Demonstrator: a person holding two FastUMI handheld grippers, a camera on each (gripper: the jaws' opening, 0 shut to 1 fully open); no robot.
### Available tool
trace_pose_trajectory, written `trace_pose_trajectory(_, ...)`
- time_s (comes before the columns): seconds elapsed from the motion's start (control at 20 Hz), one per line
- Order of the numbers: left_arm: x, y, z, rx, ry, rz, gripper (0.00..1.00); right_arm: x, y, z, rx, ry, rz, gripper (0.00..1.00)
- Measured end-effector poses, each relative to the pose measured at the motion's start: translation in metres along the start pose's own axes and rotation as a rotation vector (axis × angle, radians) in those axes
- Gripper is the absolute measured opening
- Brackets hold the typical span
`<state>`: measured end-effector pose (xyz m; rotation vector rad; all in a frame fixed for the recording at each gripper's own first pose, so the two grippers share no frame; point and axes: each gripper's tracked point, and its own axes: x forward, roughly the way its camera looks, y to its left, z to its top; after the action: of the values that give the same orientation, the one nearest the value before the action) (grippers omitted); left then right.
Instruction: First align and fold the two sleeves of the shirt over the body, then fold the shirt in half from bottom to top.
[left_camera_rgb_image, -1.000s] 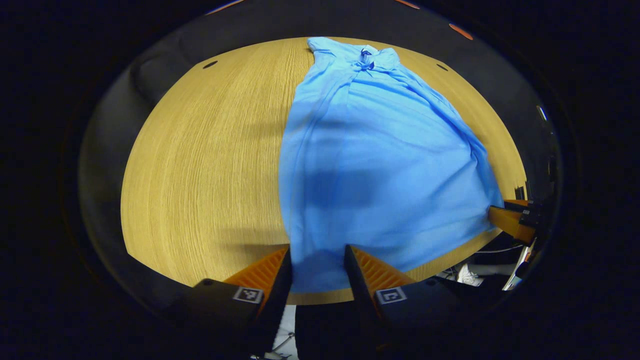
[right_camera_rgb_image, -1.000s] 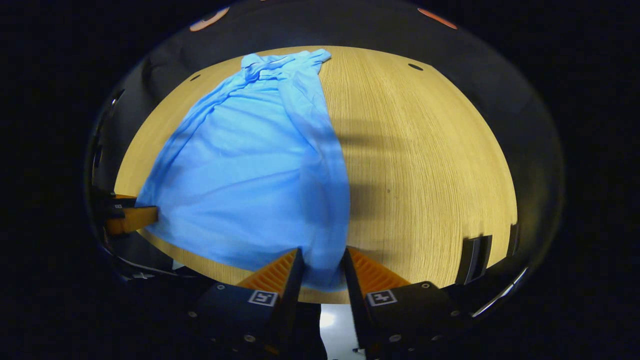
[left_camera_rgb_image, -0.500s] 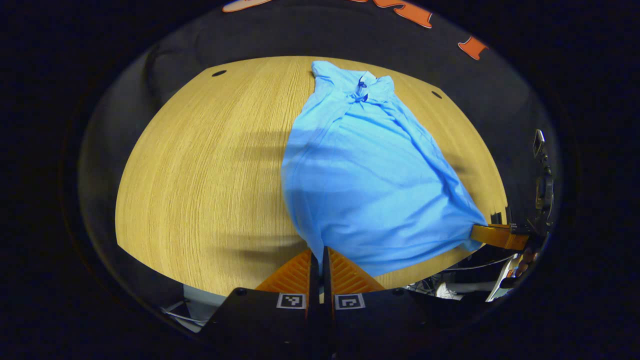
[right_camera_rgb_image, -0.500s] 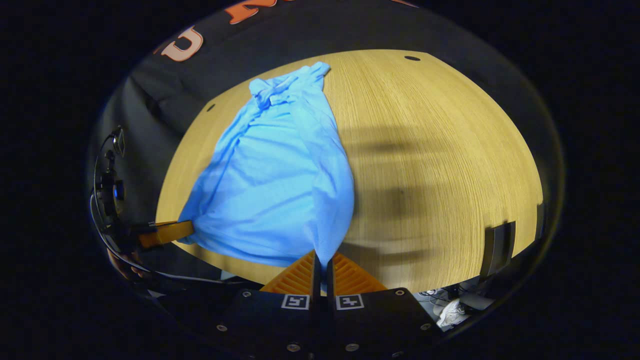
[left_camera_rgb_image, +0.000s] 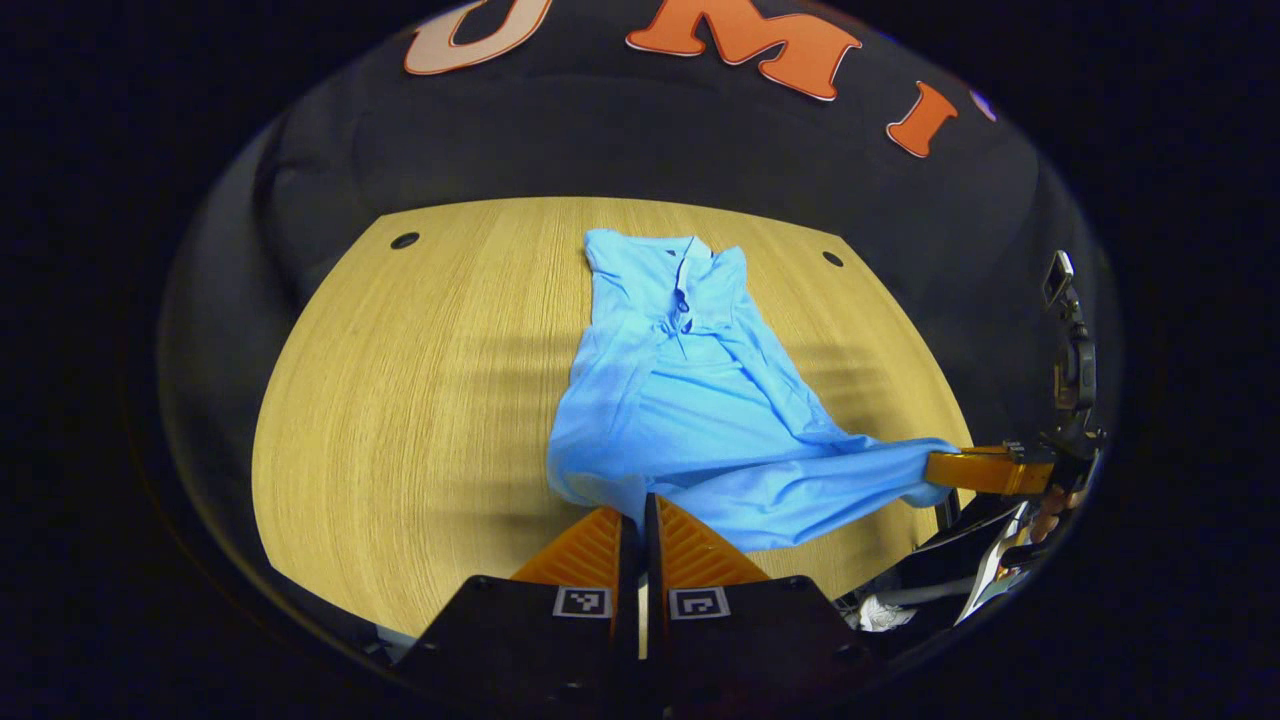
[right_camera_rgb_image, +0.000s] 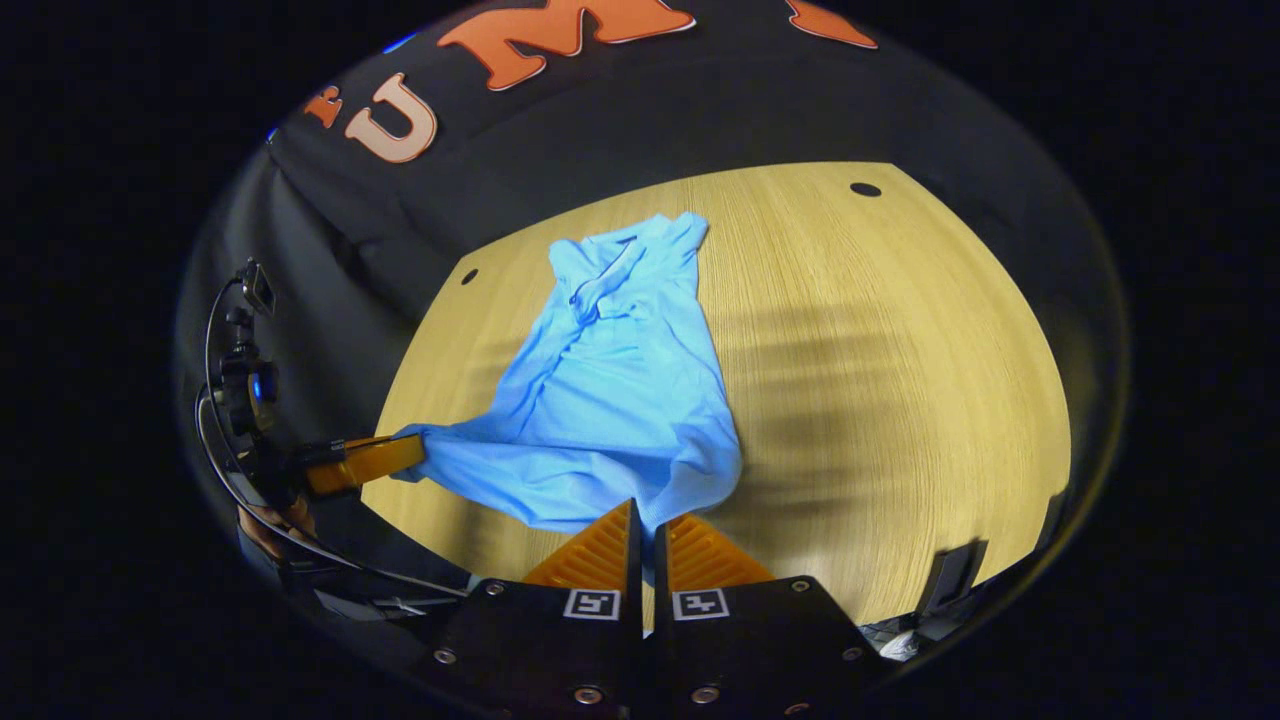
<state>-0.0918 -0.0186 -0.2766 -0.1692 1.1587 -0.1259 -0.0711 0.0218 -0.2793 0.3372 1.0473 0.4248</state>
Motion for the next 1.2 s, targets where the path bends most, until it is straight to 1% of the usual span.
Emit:
trace_pose_trajectory(0.15,0.011,0.006,0.035,0.019,-0.041,0.003,0.07,0.005,0.006,0.040,0.007,-0.033,0.013,0.05)
trace_pose_trajectory(0.2,0.016,0.010,0.047,0.018,-0.065,-0.004,0.07,0.006,0.004,0.052,0.001,-0.043,0.011,0.05)
trace_pose_trajectory(0.35,0.031,0.021,0.075,-0.005,-0.081,-0.017,0.07,0.012,0.001,0.084,0.002,-0.057,-0.005,0.05)
trace_pose_trajectory(0.6,0.058,0.047,0.128,-0.001,-0.113,-0.029,0.07,0.033,-0.002,0.135,0.010,-0.071,-0.018,0.05)
trace_pose_trajectory(0.85,0.108,0.064,0.187,-0.004,-0.127,-0.063,0.07,0.071,-0.007,0.190,0.028,-0.090,-0.029,0.05)
trace_pose_trajectory(1.0,0.143,0.074,0.210,0.019,-0.121,-0.066,0.07,0.103,-0.018,0.217,0.033,-0.082,-0.053,0.05)
trace_pose_trajectory(1.2,0.188,0.083,0.235,0.048,-0.110,-0.058,0.08,0.142,-0.033,0.250,0.074,-0.069,-0.077,0.05)
